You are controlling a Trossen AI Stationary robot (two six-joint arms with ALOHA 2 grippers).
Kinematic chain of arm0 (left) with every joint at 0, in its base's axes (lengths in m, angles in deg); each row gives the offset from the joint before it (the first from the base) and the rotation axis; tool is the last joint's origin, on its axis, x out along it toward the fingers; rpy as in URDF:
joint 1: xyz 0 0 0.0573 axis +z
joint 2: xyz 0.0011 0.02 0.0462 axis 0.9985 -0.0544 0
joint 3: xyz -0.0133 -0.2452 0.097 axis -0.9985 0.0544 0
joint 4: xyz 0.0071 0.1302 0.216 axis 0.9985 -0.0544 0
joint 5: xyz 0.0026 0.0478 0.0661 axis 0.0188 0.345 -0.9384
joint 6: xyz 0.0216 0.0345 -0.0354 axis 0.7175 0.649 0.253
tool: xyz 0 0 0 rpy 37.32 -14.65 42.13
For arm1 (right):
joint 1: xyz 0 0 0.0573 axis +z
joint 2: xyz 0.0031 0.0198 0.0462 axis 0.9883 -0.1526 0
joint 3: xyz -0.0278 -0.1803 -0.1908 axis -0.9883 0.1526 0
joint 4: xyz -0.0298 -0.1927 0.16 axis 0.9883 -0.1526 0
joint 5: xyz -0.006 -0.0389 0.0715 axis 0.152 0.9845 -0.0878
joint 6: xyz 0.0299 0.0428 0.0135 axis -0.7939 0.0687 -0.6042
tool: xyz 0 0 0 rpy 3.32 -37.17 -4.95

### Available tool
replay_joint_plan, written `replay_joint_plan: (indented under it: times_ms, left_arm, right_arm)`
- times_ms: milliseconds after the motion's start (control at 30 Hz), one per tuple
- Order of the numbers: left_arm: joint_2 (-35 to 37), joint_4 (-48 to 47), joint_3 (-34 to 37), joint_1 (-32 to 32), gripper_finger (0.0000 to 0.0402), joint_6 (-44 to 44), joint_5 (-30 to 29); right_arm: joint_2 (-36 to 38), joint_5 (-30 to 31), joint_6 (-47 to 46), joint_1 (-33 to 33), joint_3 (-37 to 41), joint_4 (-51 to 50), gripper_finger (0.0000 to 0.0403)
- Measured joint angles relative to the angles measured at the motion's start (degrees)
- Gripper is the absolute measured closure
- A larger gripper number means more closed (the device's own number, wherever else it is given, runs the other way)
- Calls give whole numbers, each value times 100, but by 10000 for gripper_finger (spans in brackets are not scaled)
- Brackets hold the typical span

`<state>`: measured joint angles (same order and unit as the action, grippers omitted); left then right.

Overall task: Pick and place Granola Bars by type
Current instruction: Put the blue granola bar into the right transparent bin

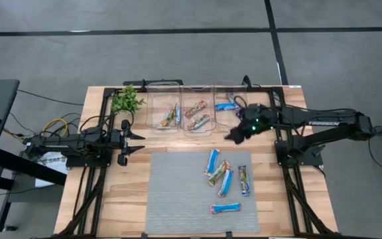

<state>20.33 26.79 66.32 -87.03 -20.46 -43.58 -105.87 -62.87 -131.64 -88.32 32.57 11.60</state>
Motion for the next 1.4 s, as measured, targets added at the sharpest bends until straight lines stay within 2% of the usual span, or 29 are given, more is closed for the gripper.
replay_joint_plan:
  times_ms: [200, 433, 567, 667, 900, 1200, 1400]
  left_arm:
    - [1, 1, 0, 0, 247, 0, 0]
    - [0, 0, 0, 2, 247, 0, 0]
    - [1, -1, 0, 2, 247, 0, 0]
    - [1, 1, -1, 0, 247, 1, 0]
    - [-1, 1, -2, 1, 247, 0, 0]
    - [0, 0, 0, 2, 247, 0, 0]
    - [-1, -1, -2, 2, 247, 2, 2]
  right_arm:
    - [-210, -1091, -958, 862, 0, -131, 198]
    - [-793, -1547, -2095, 1660, 0, -906, 200]
    - [-1174, -1498, -2597, 1935, 0, -1739, 203]
    - [-1424, -1199, -2947, 2120, 0, -2015, 205]
    - [-2026, -502, -3341, 2425, 0, -1997, 204]
    - [-2699, -452, -3245, 2620, 0, -1637, 211]
    - [-2940, -207, -3227, 2623, 2, -1553, 211]
